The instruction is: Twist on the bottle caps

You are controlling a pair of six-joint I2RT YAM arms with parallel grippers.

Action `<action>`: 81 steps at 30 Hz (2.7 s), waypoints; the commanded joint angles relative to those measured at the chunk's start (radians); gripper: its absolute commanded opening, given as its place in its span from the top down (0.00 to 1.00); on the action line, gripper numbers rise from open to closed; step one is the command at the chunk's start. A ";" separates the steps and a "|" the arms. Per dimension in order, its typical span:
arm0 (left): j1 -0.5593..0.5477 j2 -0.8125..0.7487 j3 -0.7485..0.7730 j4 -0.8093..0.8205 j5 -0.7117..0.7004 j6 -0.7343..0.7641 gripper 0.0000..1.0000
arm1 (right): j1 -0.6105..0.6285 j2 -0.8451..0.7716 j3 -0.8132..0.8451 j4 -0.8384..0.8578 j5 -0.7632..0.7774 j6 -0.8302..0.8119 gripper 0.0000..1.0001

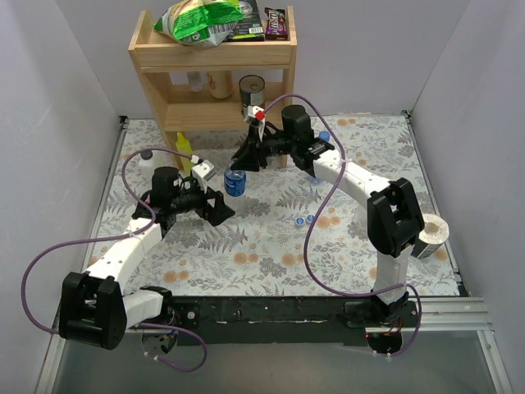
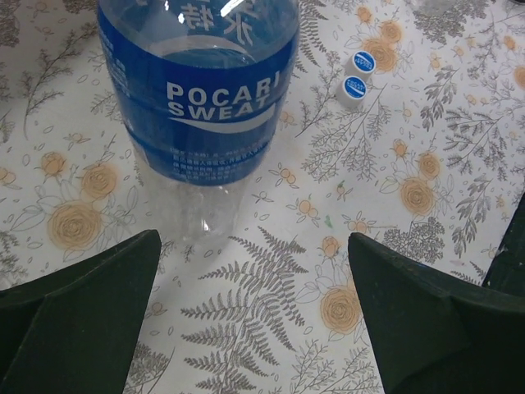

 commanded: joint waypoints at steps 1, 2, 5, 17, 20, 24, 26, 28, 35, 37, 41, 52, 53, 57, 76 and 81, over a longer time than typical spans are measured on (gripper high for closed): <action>-0.046 0.041 0.030 0.076 0.046 -0.030 0.02 | 0.003 -0.076 -0.024 0.208 -0.054 0.175 0.80; -0.058 0.049 0.029 0.087 0.017 -0.034 0.02 | 0.002 -0.076 -0.024 0.226 -0.063 0.193 0.81; -0.081 0.066 0.024 0.093 -0.032 -0.028 0.02 | 0.002 -0.070 -0.018 0.271 -0.069 0.241 0.81; -0.083 0.097 0.044 0.190 -0.250 -0.016 0.02 | -0.001 -0.090 -0.044 0.314 -0.112 0.326 0.82; -0.083 0.106 0.056 0.182 -0.129 -0.017 0.02 | -0.001 -0.093 -0.054 0.348 -0.119 0.354 0.82; -0.090 0.109 0.055 0.156 -0.003 -0.030 0.02 | -0.001 -0.093 -0.055 0.372 -0.119 0.369 0.82; -0.092 0.106 0.046 0.154 0.015 -0.036 0.02 | -0.003 -0.093 -0.060 0.389 -0.125 0.388 0.82; -0.090 0.103 0.043 0.154 0.023 -0.033 0.03 | -0.003 -0.093 -0.064 0.416 -0.129 0.414 0.82; -0.090 0.103 0.044 0.114 0.055 -0.008 0.18 | -0.003 -0.090 -0.069 0.429 -0.132 0.423 0.82; -0.090 0.101 0.044 0.114 0.057 -0.011 0.20 | -0.003 -0.093 -0.069 0.427 -0.128 0.422 0.82; -0.092 0.098 0.044 0.108 0.058 -0.010 0.29 | -0.003 -0.097 -0.067 0.406 -0.123 0.409 0.82; -0.090 0.061 0.041 0.107 0.101 0.006 0.72 | -0.032 -0.116 -0.003 0.227 -0.140 0.273 0.55; -0.092 0.060 0.040 0.105 0.106 0.009 0.77 | -0.038 -0.125 0.005 0.211 -0.145 0.267 0.50; -0.092 0.055 0.052 0.059 0.141 0.052 0.81 | -0.083 -0.151 0.089 0.133 -0.200 0.261 0.35; -0.093 0.058 0.064 -0.014 0.091 0.205 1.00 | -0.183 -0.240 -0.127 -0.974 0.410 -1.241 0.44; -0.095 0.040 0.041 -0.016 0.106 0.158 1.00 | -0.143 -0.266 -0.302 -0.860 0.444 -1.316 0.34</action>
